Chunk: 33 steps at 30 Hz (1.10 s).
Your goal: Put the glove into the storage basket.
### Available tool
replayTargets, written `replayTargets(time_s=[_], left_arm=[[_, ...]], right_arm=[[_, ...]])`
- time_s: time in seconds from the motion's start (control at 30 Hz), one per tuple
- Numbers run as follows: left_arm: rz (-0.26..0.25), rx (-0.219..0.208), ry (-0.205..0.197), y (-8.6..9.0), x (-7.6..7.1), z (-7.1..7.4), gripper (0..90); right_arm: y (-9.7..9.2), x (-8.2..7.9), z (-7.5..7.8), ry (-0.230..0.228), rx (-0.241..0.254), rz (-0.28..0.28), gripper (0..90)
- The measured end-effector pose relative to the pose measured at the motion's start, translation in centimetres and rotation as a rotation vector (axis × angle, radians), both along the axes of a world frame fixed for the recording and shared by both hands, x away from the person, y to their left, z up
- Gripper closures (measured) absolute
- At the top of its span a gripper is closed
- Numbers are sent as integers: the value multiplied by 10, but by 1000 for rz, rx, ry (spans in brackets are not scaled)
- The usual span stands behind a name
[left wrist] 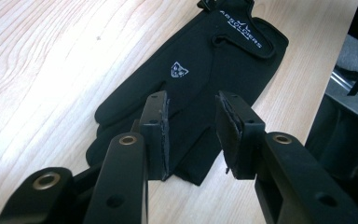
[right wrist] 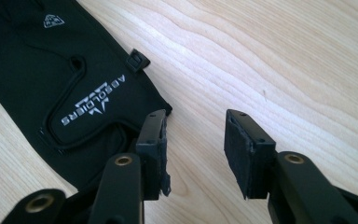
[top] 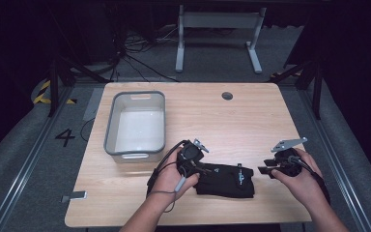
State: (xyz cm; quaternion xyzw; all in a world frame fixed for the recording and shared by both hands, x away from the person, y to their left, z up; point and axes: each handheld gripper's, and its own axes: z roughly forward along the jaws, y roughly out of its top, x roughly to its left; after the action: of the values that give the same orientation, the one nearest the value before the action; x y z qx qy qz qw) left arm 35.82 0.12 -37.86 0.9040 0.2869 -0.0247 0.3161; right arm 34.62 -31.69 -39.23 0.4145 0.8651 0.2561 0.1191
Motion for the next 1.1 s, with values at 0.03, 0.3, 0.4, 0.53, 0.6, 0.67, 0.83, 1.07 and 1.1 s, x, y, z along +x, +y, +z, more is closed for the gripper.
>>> replayTargets(time_s=[0.03,0.3,0.4,0.53,0.6,0.67,0.83,1.07,1.1], left_arm=[[-5,4,-4,-2,1,0,650],[-62,2,-65,-22,6,-8,652],[-84,-4,-79,-29,9,-13,632],[-106,3,-72,-37,12,-18,565],[-111,-7,-64,-40,14,-21,540],[-123,-6,-62,-44,15,-24,520],[-159,14,-76,-54,18,-34,461],[-185,117,-104,-65,14,-46,396],[-185,118,-103,-66,13,-47,395]], right_arm=[[-2,-1,-1,2,3,-3,597],[-15,-8,-5,26,21,-23,587],[-18,-11,-6,23,32,-35,569],[-22,-15,-7,27,39,-38,545],[-24,-17,-8,32,42,-43,540],[-26,-18,-8,33,44,-48,538],[-27,-19,-11,37,46,-55,530],[-25,-17,-12,37,48,-47,524],[-24,-17,-12,41,46,-42,522]])
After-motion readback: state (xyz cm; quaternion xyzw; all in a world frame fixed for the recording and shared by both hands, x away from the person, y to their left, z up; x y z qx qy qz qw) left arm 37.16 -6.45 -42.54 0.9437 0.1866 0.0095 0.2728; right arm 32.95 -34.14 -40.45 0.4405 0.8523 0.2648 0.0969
